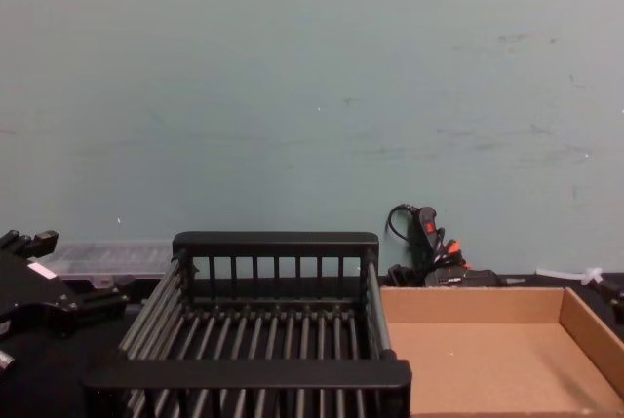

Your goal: Pick up the white tape and place it into the black box , Pick up the silver tape and place it into the brown box.

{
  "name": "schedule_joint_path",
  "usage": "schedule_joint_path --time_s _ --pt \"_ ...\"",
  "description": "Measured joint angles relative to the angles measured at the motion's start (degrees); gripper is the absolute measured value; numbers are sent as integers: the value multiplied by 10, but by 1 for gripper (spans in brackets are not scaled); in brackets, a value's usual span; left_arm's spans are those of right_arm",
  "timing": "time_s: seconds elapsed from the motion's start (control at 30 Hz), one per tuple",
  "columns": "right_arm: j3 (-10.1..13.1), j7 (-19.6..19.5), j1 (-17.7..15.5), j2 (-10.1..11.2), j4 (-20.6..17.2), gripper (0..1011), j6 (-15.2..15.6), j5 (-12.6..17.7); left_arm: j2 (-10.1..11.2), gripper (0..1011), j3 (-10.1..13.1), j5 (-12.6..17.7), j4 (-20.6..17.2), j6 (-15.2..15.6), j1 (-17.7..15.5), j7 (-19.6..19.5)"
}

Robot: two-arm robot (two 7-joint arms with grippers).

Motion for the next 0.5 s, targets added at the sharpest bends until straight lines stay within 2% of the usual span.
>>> schedule_joint_path --time_s 0.5 --pt "0 0 0 0 0 1002 0 0 0 1001 0 0 0 0 0 0"
